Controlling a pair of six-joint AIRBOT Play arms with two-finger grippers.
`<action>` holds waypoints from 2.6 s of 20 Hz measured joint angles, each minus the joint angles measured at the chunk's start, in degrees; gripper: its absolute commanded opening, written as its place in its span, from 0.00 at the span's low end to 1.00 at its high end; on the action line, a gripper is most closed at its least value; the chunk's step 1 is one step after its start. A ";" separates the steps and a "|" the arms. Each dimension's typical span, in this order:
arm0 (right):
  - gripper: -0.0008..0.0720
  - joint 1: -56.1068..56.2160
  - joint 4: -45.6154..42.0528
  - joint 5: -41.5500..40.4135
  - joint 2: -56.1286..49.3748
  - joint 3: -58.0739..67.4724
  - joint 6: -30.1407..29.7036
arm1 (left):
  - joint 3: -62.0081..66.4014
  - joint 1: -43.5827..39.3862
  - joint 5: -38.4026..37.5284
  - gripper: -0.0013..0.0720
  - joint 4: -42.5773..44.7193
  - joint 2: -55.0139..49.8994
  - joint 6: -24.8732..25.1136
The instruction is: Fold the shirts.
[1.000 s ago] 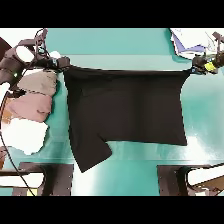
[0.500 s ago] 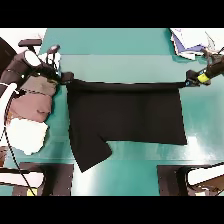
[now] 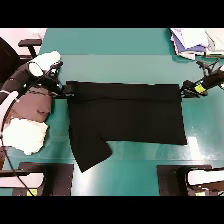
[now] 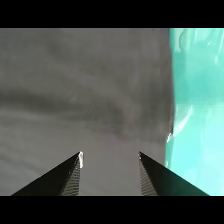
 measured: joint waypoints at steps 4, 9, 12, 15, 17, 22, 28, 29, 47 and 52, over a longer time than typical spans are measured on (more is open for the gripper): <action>0.57 -0.20 0.00 0.68 10.05 -7.08 -0.17 | -13.60 -0.04 -2.75 0.67 2.08 12.66 -0.94; 0.57 -0.20 0.02 0.39 19.91 -14.67 -0.46 | -31.95 -0.04 -4.17 0.67 0.07 26.88 -2.10; 0.57 -0.20 0.04 0.09 23.04 -16.63 -0.57 | -38.73 -0.04 -3.93 0.67 -3.34 30.21 -2.16; 0.57 -0.20 0.07 -0.09 24.22 -17.38 -0.59 | -43.08 -0.04 -1.46 0.67 -7.78 31.50 -1.84; 0.57 -0.20 0.09 -0.22 24.57 -17.59 -0.59 | -44.96 -0.02 -0.20 0.67 -10.60 31.91 -1.11; 0.57 -0.20 0.11 -0.28 24.90 -17.77 -0.59 | -47.74 -0.07 2.16 0.05 -12.90 32.15 -0.28; 0.57 -4.87 -0.46 3.23 25.16 -22.10 -0.59 | -45.07 -0.07 -0.42 0.05 -12.57 32.24 -0.20; 0.58 -7.10 -0.68 4.04 25.24 -24.46 -0.59 | -44.06 -0.09 -0.98 0.05 -12.31 32.24 -0.17; 0.04 -12.81 1.92 -3.19 23.67 -48.22 -1.22 | -38.38 -0.09 -3.48 0.04 -8.00 33.27 -0.44; 0.04 -11.04 -4.50 3.39 31.56 -44.54 -1.66 | -38.36 -0.09 -11.58 0.05 -3.02 43.76 -4.46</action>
